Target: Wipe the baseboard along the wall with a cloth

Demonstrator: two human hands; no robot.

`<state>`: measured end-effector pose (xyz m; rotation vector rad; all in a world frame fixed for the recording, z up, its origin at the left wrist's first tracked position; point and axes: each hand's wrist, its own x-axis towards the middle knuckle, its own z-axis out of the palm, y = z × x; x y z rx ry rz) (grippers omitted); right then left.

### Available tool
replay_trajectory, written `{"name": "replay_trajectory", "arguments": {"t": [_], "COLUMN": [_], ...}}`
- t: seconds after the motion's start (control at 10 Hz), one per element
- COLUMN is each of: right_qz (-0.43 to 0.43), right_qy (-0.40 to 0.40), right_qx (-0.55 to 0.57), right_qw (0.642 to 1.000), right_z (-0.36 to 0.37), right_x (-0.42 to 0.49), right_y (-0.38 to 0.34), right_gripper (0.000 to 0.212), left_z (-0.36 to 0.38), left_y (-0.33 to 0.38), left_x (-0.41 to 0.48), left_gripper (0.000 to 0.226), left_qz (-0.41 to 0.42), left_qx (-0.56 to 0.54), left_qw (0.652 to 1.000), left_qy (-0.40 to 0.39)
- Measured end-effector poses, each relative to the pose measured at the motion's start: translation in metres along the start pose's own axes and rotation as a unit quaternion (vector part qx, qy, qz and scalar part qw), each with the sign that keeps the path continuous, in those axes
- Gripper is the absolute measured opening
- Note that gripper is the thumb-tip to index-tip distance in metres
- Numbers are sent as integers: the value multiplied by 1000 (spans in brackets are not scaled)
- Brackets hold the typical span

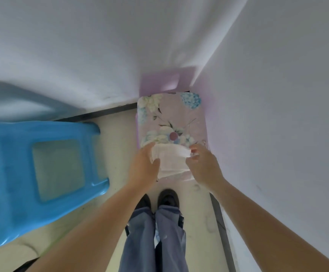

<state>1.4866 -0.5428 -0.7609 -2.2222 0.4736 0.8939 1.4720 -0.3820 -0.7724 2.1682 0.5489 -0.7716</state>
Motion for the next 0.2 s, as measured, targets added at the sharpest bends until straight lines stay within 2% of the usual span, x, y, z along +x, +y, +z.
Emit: {"name": "replay_trajectory", "arguments": {"t": [0.1,0.2], "right_qz": [-43,-39], "right_qy": [-25,-37], "right_qx": [-89,-109], "right_qw": [995,993], "right_z": [14,19], "right_x": [2,-7], "right_y": [-1,-4], "right_gripper": [54,52], "left_z": [3,0], "left_y": [-5,-5], "left_x": [1,-7], "left_gripper": [54,49], "left_qz": [8,9], "left_qx": [51,69], "left_qw": [998,994], "left_qy": [-48,-88]}}
